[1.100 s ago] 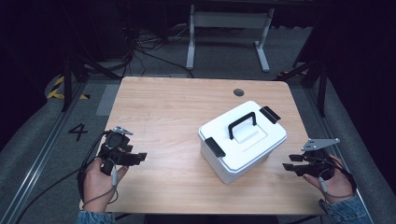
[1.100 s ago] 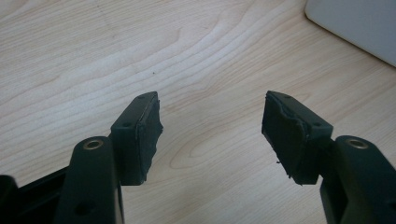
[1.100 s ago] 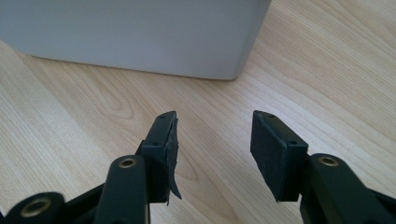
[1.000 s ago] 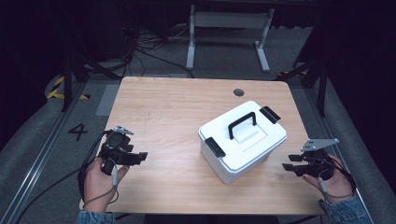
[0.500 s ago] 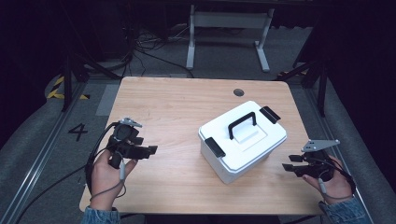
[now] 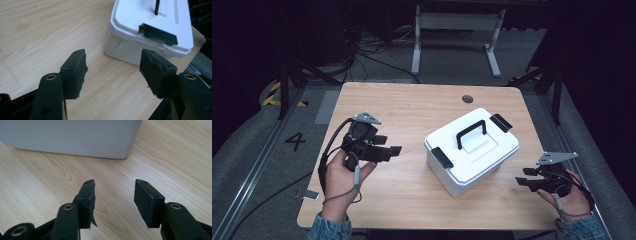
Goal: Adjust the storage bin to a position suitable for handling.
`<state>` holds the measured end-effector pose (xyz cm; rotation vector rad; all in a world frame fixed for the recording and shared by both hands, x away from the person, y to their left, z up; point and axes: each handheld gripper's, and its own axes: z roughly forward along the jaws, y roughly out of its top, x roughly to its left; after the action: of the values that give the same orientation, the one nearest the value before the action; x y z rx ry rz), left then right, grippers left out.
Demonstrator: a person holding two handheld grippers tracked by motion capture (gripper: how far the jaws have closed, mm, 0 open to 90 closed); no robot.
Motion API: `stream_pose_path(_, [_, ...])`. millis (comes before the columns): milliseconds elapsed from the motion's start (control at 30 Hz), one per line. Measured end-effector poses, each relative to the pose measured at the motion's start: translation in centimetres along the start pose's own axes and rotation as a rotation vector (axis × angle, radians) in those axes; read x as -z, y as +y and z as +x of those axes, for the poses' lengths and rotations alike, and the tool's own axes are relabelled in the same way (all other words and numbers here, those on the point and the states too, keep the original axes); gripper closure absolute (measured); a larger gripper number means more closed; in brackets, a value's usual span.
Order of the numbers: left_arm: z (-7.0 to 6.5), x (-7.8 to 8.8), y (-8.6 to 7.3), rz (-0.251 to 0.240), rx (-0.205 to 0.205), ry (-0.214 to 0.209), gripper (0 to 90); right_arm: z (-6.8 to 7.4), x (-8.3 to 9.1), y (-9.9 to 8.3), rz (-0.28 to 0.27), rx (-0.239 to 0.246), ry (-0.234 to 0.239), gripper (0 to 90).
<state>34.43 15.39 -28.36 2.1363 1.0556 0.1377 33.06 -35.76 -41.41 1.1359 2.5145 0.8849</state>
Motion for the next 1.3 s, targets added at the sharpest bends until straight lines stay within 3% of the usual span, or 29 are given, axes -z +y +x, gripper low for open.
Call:
stream_pose_path(267, [-1.6, -0.4, 2.4, -0.011, -0.021, -0.001, 39.1, 0.1, 0.2, -0.3, -0.005, 0.004, -0.003, 52.1])
stream_pose_path(300, [-1.7, -0.4, 2.8, -0.014, -0.032, -0.007, 39.6, 0.1, 0.2, -0.3, -0.005, 0.003, -0.002, 52.0])
stream_pose_path(400, [-2.0, -0.9, 4.0, -0.029, -0.016, -0.048, 40.3, 0.1, 0.1, -0.2, -0.006, 0.01, -0.001, 52.0])
stream_pose_path(600, [-3.0, -2.4, 6.1, 0.005, -0.035, -0.065, 40.4, 0.1, 0.2, -0.3, -0.008, 0.007, 0.001, 52.1])
stream_pose_path(933, [-4.4, -5.1, 8.1, 0.049, -0.057, -0.097, 40.5, 0.1, 0.2, -0.4, -0.006, 0.006, 0.005, 51.9])
stream_pose_path(1300, [-5.5, -8.8, 9.6, 0.105, -0.038, -0.162, 48.6, 0.3, 0.3, -0.7, -0.005, 0.004, 0.008, 51.9])
